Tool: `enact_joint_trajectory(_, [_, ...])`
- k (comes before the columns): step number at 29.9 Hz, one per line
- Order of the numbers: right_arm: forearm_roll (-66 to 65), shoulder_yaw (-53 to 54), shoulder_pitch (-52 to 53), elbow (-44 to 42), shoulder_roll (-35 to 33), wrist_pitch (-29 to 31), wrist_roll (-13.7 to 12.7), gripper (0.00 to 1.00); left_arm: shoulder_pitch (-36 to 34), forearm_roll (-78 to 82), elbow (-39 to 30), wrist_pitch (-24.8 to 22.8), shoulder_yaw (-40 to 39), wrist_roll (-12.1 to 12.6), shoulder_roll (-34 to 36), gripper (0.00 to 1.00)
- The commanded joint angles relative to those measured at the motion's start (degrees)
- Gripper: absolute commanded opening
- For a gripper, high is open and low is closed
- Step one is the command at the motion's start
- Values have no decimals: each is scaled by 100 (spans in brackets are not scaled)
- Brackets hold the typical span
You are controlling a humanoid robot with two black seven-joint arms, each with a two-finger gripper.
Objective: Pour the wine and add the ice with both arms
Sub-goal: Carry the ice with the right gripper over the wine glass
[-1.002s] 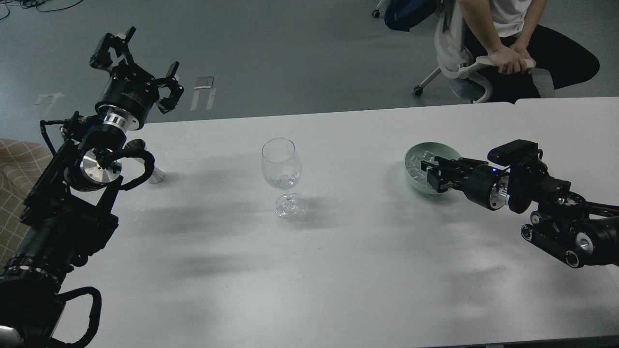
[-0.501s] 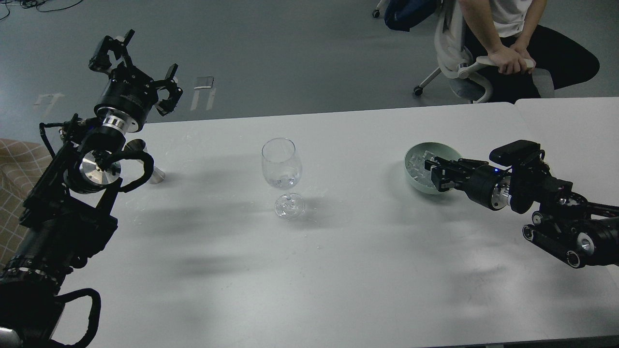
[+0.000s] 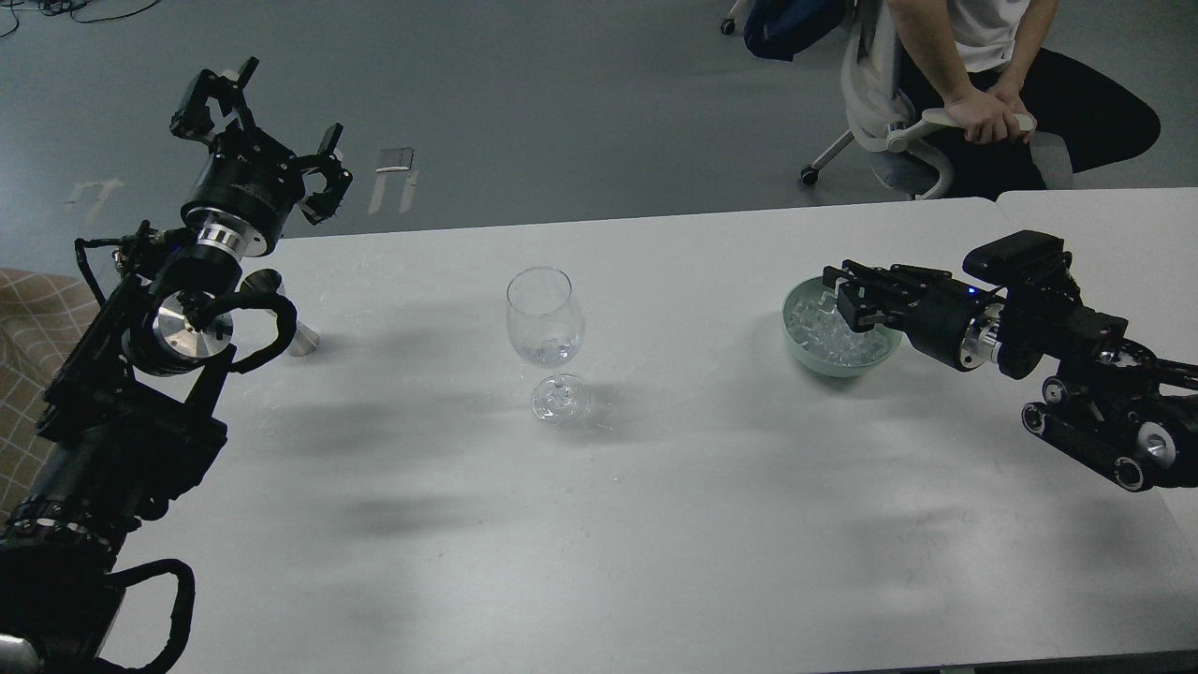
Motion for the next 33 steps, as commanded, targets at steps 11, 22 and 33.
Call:
enact_joint_trajectory(11, [-48, 565, 601, 1204, 550, -24, -36, 2, -18, -8, -6, 8, -87, 9, 117, 96])
enact_joint_trajectory(22, [-101, 11, 971, 1195, 1615, 11, -54, 2, 8, -8, 3, -36, -202, 9, 320, 96])
enact_joint_trajectory(33, [-241, -85, 1146, 783, 2423, 20, -107, 2, -1, -8, -6, -18, -202, 9, 302, 96])
